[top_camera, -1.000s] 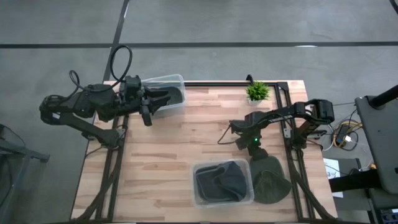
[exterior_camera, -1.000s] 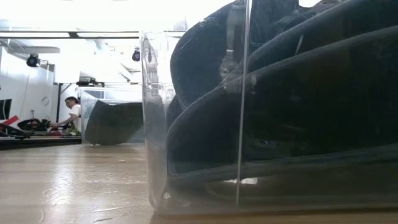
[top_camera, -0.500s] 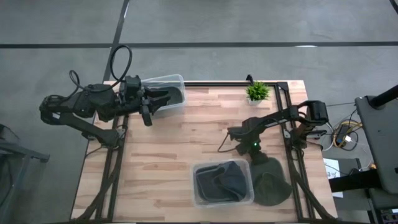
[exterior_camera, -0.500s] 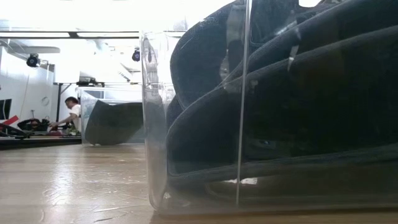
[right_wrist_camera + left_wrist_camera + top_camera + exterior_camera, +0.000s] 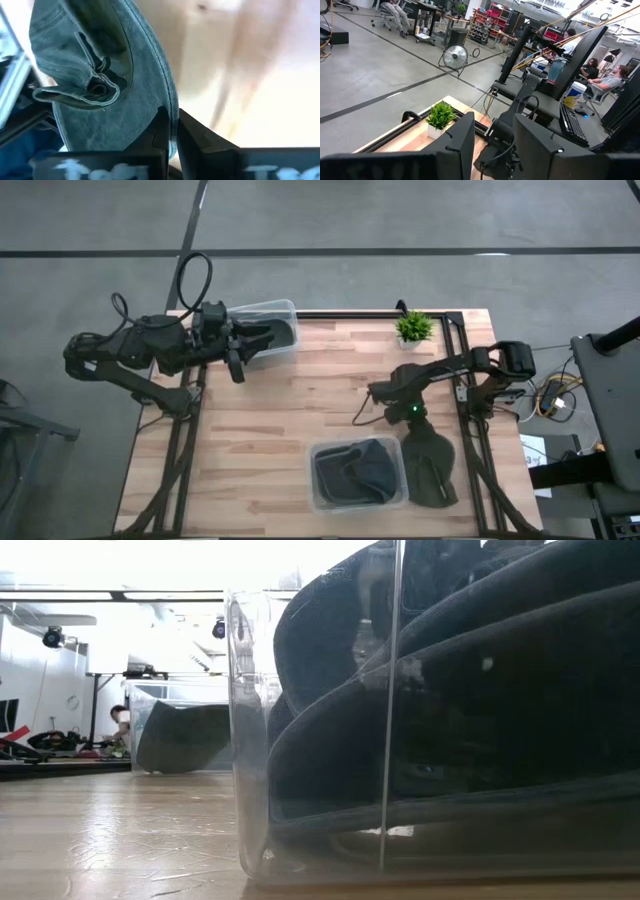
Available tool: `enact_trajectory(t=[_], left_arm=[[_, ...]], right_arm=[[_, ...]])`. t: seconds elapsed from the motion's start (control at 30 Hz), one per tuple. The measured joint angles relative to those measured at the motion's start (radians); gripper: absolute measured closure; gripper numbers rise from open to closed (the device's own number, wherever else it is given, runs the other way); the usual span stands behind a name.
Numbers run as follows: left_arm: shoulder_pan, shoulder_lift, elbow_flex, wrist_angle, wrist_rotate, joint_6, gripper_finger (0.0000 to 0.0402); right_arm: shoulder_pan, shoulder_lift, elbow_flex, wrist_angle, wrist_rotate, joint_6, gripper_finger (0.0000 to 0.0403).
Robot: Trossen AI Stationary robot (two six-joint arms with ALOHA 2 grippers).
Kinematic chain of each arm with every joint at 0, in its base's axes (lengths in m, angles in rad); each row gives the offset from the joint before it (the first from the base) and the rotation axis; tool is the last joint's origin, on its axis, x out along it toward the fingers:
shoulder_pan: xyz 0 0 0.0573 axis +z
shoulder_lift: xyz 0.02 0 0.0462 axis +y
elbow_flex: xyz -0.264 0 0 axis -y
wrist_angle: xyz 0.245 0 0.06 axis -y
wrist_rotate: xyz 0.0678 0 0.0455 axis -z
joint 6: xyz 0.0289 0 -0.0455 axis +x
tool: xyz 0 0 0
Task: Pick & Place hat
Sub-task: Put the black cap into the top transparent bin
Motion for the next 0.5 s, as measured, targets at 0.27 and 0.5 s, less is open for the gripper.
enact_trajectory(t=[0.27,0.5], left_arm=[[0.0,0.0,0.0,-0.004,0.0,0.002,0.0274],[0.0,0.0,0.0,-0.014,0.0,0.003,0.0274]], right_arm=[[-0.018,-0.092,0.112,-0.214,0.187,0.081,0.0393],[-0.03,-0.145,0.266,-0.375,0.317,0.195,0.0393]])
